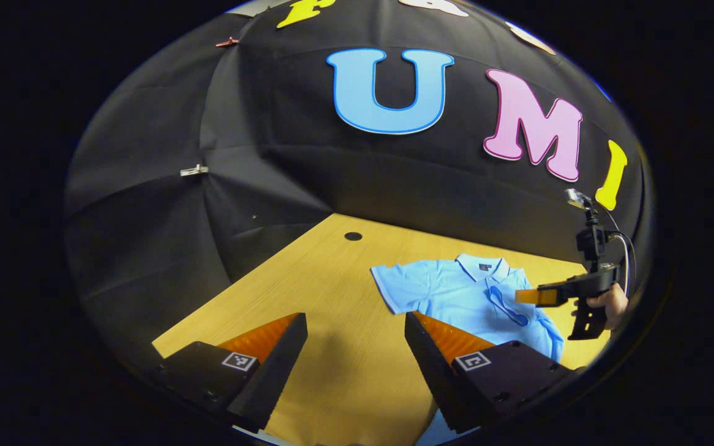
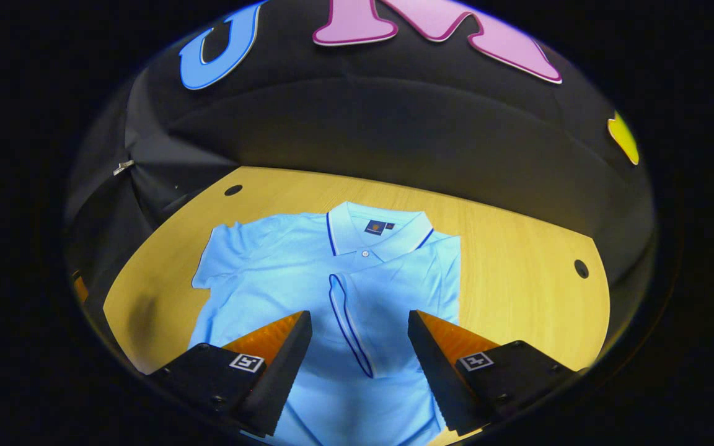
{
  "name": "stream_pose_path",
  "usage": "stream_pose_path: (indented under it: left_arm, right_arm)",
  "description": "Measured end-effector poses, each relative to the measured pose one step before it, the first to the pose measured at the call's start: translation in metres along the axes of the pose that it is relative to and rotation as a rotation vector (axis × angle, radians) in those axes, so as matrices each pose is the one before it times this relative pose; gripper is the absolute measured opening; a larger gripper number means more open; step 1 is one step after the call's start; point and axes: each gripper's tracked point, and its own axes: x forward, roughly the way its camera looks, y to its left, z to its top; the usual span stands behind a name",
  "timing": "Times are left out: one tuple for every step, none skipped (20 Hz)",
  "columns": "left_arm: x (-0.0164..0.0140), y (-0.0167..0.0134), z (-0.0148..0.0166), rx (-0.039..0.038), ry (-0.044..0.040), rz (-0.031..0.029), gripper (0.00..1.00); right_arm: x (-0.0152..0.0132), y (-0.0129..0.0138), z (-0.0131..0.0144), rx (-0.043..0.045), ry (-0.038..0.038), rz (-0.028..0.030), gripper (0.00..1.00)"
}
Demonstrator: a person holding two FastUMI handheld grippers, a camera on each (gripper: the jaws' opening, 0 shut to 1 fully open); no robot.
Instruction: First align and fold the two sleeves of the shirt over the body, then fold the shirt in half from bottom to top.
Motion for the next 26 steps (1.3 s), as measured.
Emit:
stream_pose_path:
  left_arm:
    - [0.01216,-0.00306,0.00696,0.00529,-0.00640,-0.01600,1.00]
    - [0.01323,-0.00141,0.00480,-0.00145,-0.00360,-0.01103,1.00]
    - [0.01336,-0.00119,0.00438,-0.00778,0.00341,-0.01165,1.00]
    - [0.01258,-0.00129,0.00115,-0.01549,0.00760,-0.01642,1.00]
    - [0.01254,-0.00127,0.00247,-0.02110,0.00641,-0.01326,1.00]
    - [0.01538,-0.00033,0.00094,-0.01953,0.00598,-0.00785,0.99]
    - [0.01446,0.00239,0.00195,-0.01360,0.01130,0.00295,0.98]
    - [0.01331,0.00327,-0.00266,-0.00162,0.01586,0.00890,0.97]
    - [0.01477,0.00217,0.00112,0.00997,0.00252,0.00383,0.97]
    - [0.01421,-0.00002,0.00184,0.01335,-0.00538,0.00248,0.97]
    - [0.01574,-0.00126,0.00047,0.01208,-0.00184,-0.00346,0.97]
    - [0.01491,-0.00129,-0.00178,0.00854,0.00831,-0.00298,0.97]
    - [0.01621,-0.00052,-0.00219,0.00542,0.00973,0.00128,0.97]
    - [0.01434,-0.00077,-0.00505,0.01264,0.01535,0.00193,0.97]
    - [0.01369,-0.00027,-0.00490,0.01879,0.01207,0.00468,0.97]
    - [0.01210,-0.00228,-0.00153,0.01723,-0.00164,-0.00238,0.97]
    - [0.01075,-0.00579,-0.00039,0.01468,-0.00410,-0.01322,0.97]
    - [0.00823,-0.00670,-0.00247,0.01316,0.00145,-0.01809,0.97]
    - [0.01142,-0.00750,-0.00096,0.01196,0.00219,-0.01735,0.97]
    - [0.01226,-0.00568,0.00010,0.00570,-0.00400,-0.00826,0.97]
    - [0.01170,-0.00461,0.00012,-0.01103,0.00113,-0.00513,0.96]
    - [0.00905,-0.00334,-0.00380,-0.02323,0.01838,-0.00041,0.97]
    - [0.00631,-0.00158,-0.00639,-0.03202,0.02847,-0.00372,0.97]
    - [0.00711,0.00493,-0.00257,-0.01602,0.00918,0.02394,0.97]
    - [0.00864,0.00523,-0.00414,0.00459,0.00428,0.01879,0.97]
    - [0.00422,0.00382,-0.00347,0.01729,0.00941,0.01358,0.97]
  right_arm:
    - [-0.00966,-0.00260,0.00292,-0.00171,-0.01352,-0.00034,0.97]
    - [-0.01113,-0.00257,0.00260,-0.00854,-0.01330,-0.00126,0.97]
    - [-0.00983,-0.00400,0.00317,-0.00935,-0.01435,-0.00732,0.97]
    - [-0.00975,-0.00397,0.00314,-0.00707,-0.01343,-0.00700,0.97]
    - [-0.00982,-0.00618,0.00266,-0.00195,-0.01438,-0.01161,0.97]
    - [-0.00885,-0.00596,0.00173,0.00246,-0.01357,-0.01257,0.97]
    - [-0.00776,-0.00656,0.00154,0.00229,-0.01069,-0.01402,0.97]
    - [-0.00773,-0.00752,-0.00026,0.00068,-0.01131,-0.01806,0.97]
    - [-0.00661,-0.00764,-0.00088,-0.00349,-0.00676,-0.01621,0.97]
    - [-0.00525,-0.00624,-0.00315,-0.00569,-0.00594,-0.01602,0.97]
    - [-0.00537,-0.00660,-0.00138,-0.00304,-0.00399,-0.01404,0.98]
    - [-0.00650,-0.00564,-0.00157,0.00006,-0.00392,-0.01171,0.96]
    - [-0.00600,-0.00629,-0.00213,0.00382,-0.00032,-0.01125,0.96]
    - [-0.00597,-0.00547,-0.00294,0.01135,0.00188,-0.00956,0.96]
    - [-0.00619,-0.00433,-0.00306,0.01515,0.00360,-0.00393,0.97]
    - [-0.00589,-0.00550,-0.00285,0.01346,0.00236,-0.01038,0.97]
    - [-0.00718,-0.00557,-0.00317,0.00891,-0.00098,-0.00787,0.97]
    - [-0.00501,-0.00687,-0.00318,0.00197,-0.00522,-0.01271,0.98]
    - [-0.00568,-0.00681,-0.00474,-0.00219,0.00083,-0.01589,0.97]
    - [-0.00566,-0.00577,-0.00419,-0.00258,0.00142,-0.01138,0.97]
    - [-0.00522,-0.00515,-0.00492,-0.00137,0.00414,-0.00929,0.97]
    - [-0.00551,-0.00448,-0.00460,0.00104,0.00400,-0.00757,0.97]
    - [-0.00496,-0.00419,-0.00405,0.00247,0.00244,-0.00749,0.98]
    - [-0.00374,-0.00295,-0.00323,0.01048,-0.00154,-0.00325,0.98]
    - [-0.00426,-0.00016,-0.00319,0.01584,-0.00207,0.00645,0.98]
    - [-0.00167,-0.00266,-0.00477,0.01323,0.00718,-0.00240,0.97]
